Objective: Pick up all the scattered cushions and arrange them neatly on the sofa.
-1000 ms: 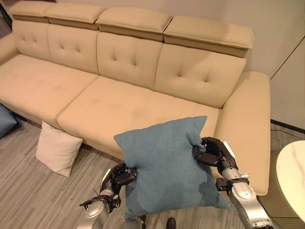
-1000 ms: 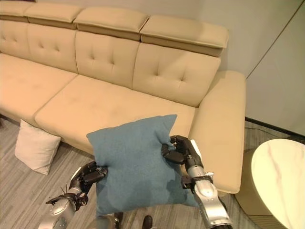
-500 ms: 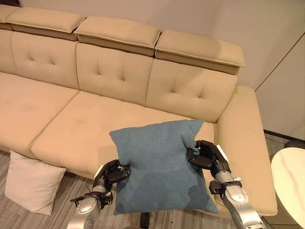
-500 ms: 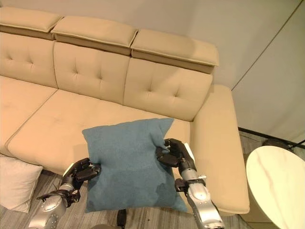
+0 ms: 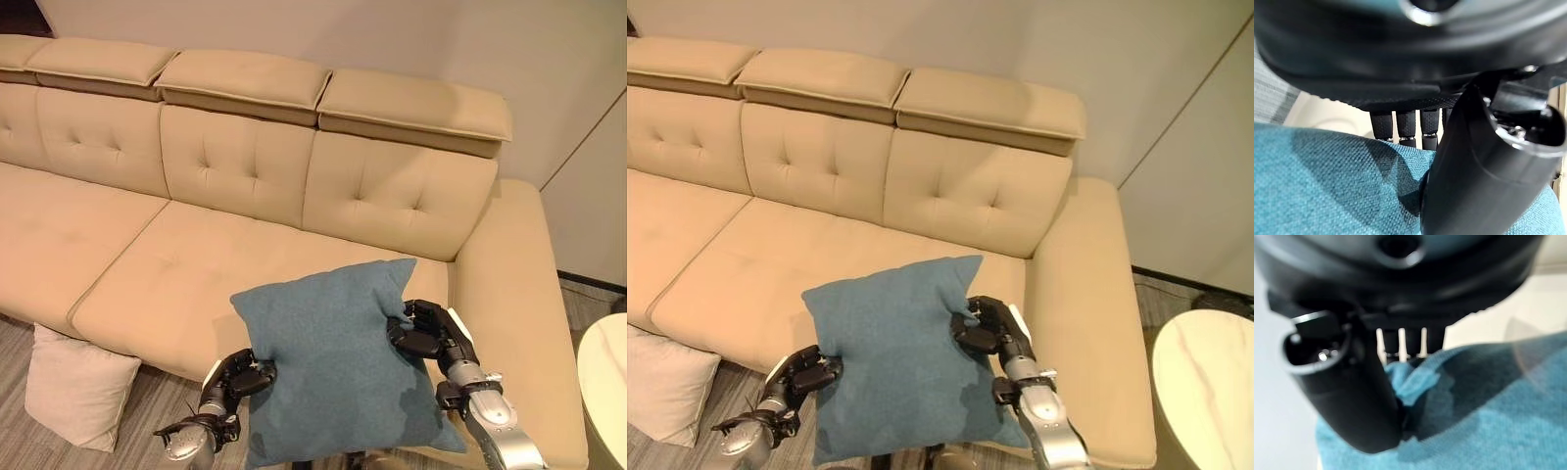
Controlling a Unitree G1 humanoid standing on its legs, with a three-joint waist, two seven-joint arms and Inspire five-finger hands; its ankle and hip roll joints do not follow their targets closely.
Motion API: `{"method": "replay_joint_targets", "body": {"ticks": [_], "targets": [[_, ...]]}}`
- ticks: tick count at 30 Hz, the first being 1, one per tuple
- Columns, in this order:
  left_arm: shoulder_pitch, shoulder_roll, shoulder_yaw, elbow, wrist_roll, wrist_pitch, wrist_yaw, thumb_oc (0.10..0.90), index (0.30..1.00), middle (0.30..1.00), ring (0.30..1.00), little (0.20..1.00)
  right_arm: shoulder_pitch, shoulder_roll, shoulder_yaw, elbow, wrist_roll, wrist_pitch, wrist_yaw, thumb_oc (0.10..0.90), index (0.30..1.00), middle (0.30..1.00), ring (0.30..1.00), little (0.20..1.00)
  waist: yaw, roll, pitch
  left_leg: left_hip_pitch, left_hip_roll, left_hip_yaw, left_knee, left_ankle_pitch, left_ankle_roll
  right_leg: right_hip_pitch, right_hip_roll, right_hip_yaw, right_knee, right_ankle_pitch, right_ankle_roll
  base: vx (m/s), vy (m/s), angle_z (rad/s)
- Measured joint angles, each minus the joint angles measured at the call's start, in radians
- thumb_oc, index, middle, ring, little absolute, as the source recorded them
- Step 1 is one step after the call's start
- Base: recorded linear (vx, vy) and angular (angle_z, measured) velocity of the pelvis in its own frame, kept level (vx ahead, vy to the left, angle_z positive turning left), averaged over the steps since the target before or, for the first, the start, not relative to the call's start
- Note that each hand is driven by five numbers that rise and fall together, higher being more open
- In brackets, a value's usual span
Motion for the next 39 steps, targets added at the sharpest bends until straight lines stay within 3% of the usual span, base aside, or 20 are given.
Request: {"method": "replay_joint_targets", "body": {"ticks": [4, 7, 9, 10, 12, 13, 15, 20, 26, 28, 33, 36, 39], "targets": [[-0.008, -0.03, 0.001, 0.0, -0.001, 0.0, -0.001, 0.4, 0.3, 0.3, 0.3, 0.3, -0.027, -0.037, 0.005, -0.003, 0.005, 0.0, -0.008, 0.4, 0.3, 0.3, 0.3, 0.3, 0.007, -0.005, 0.002, -0.091, -0.028, 0.023, 0.21, -0.038, -0.027, 0.045, -0.025, 0.014, -0.041, 0.007, -0.021, 0.01, 0.001, 0.0], [-0.019, -0.03, 0.0, -0.001, -0.001, 0.0, -0.001, 0.4, 0.3, 0.3, 0.3, 0.3, -0.031, -0.036, 0.001, -0.005, 0.007, 0.0, -0.011, 0.4, 0.3, 0.3, 0.3, 0.3, 0.005, -0.008, 0.004, -0.121, 0.002, -0.02, 0.229, -0.05, -0.011, 0.057, -0.018, 0.034, -0.043, -0.02, -0.045, 0.05, 0.021, -0.08], [-0.027, -0.029, 0.0, -0.002, -0.001, 0.0, 0.0, 0.4, 0.3, 0.3, 0.3, 0.3, -0.032, -0.037, 0.001, -0.005, 0.007, 0.0, -0.011, 0.4, 0.3, 0.3, 0.3, 0.3, 0.008, -0.017, 0.009, -0.144, 0.023, -0.061, 0.203, -0.042, -0.023, 0.057, -0.017, 0.059, -0.047, -0.02, -0.045, 0.06, 0.063, -0.28], [-0.035, -0.027, -0.001, -0.002, 0.001, 0.001, 0.0, 0.4, 0.3, 0.3, 0.3, 0.3, -0.032, -0.037, -0.002, 0.0, 0.008, 0.0, -0.013, 0.4, 0.3, 0.3, 0.3, 0.3, 0.004, -0.02, 0.011, -0.172, 0.051, -0.095, 0.148, -0.022, -0.053, 0.057, -0.013, 0.07, -0.055, -0.017, -0.04, 0.1, 0.105, -0.32], [-0.036, -0.026, -0.002, -0.003, 0.003, 0.001, 0.0, 0.4, 0.3, 0.3, 0.3, 0.3, -0.031, -0.039, -0.003, 0.003, 0.007, 0.0, -0.014, 0.4, 0.3, 0.3, 0.3, 0.3, -0.001, -0.02, 0.012, -0.166, 0.079, -0.085, 0.083, -0.004, -0.069, 0.06, -0.006, 0.073, -0.056, -0.01, -0.018, 0.07, 0.062, -0.32], [-0.035, -0.025, -0.003, -0.003, 0.007, 0.003, 0.0, 0.4, 0.3, 0.3, 0.3, 0.3, -0.03, -0.039, -0.002, 0.002, 0.007, 0.0, -0.014, 0.4, 0.3, 0.3, 0.3, 0.3, -0.006, -0.014, 0.01, -0.157, 0.09, -0.08, 0.05, 0.001, -0.073, 0.064, 0.003, 0.075, -0.056, -0.012, -0.014, 0.09, 0.075, -0.27], [-0.045, -0.026, -0.009, -0.003, 0.018, 0.009, 0.002, 0.4, 0.3, 0.3, 0.3, 0.3, -0.027, -0.036, -0.015, 0.013, 0.008, 0.001, -0.017, 0.4, 0.3, 0.3, 0.3, 0.3, -0.027, 0.019, 0.0, -0.12, 0.125, -0.078, 0.002, 0.075, -0.076, 0.081, 0.037, 0.084, -0.057, -0.026, 0.01, 0.18, 0.153, -0.29], [-0.04, 0.002, -0.011, -0.028, 0.033, 0.011, 0.002, 0.4, 0.3, 0.3, 0.3, 0.3, -0.012, -0.026, -0.016, 0.01, 0.007, -0.001, -0.02, 0.4, 0.3, 0.3, 0.3, 0.3, -0.046, 0.015, -0.007, -0.05, 0.073, -0.053, -0.084, 0.096, -0.038, 0.099, -0.024, 0.09, -0.057, -0.045, 0.063, 0.08, 0.087, -0.13], [-0.044, 0.038, 0.023, -0.065, 0.069, 0.011, 0.032, 0.4, 0.3, 0.3, 0.3, 0.3, -0.024, -0.015, 0.028, 0.011, -0.007, -0.001, -0.032, 0.4, 0.3, 0.3, 0.3, 0.3, -0.032, 0.021, -0.004, -0.043, 0.037, -0.022, -0.084, 0.084, -0.02, 0.095, -0.064, 0.116, -0.057, -0.045, 0.089, -0.05, 0.072, -0.11], [-0.078, 0.043, 0.022, -0.068, 0.071, 0.01, 0.066, 0.4, 0.3, 0.3, 0.3, 0.3, -0.076, -0.013, 0.043, 0.02, -0.038, -0.003, -0.064, 0.4, 0.3, 0.3, 0.3, 0.3, -0.013, 0.029, -0.003, -0.087, 0.04, -0.002, -0.084, 0.084, -0.018, 0.041, -0.063, 0.138, -0.057, -0.034, 0.097, -0.16, 0.062, -0.24], [-0.154, 0.008, 0.017, -0.061, 0.09, 0.001, 0.133, 0.4, 0.3, 0.3, 0.3, 0.3, -0.215, -0.014, 0.056, 0.086, -0.07, -0.013, -0.149, 0.4, 0.3, 0.3, 0.3, 0.3, -0.013, 0.049, 0.006, -0.186, 0.042, 0.0, -0.084, 0.106, -0.008, -0.059, -0.06, 0.14, -0.057, -0.008, 0.099, -0.15, 0.028, -0.06], [-0.312, -0.011, -0.021, 0.011, 0.09, -0.016, 0.223, 0.4, 0.3, 0.3, 0.3, 0.3, -0.419, -0.017, 0.106, 0.204, -0.099, -0.021, -0.249, 0.4, 0.3, 0.3, 0.3, 0.3, -0.011, 0.055, 0.006, -0.313, 0.049, 0.004, -0.084, 0.14, -0.019, -0.189, -0.053, 0.143, -0.057, 0.03, 0.093, -0.1, 0.004, -0.05], [-0.43, -0.015, -0.043, 0.065, 0.09, -0.016, 0.273, 0.4, 0.3, 0.3, 0.3, 0.3, -0.518, -0.02, 0.113, 0.253, -0.113, -0.022, -0.304, 0.4, 0.3, 0.3, 0.3, 0.3, 0.002, 0.055, 0.007, -0.378, 0.055, 0.006, -0.084, 0.156, -0.019, -0.256, -0.045, 0.147, -0.057, 0.047, 0.087, -0.04, 0.003, -0.09]]}}
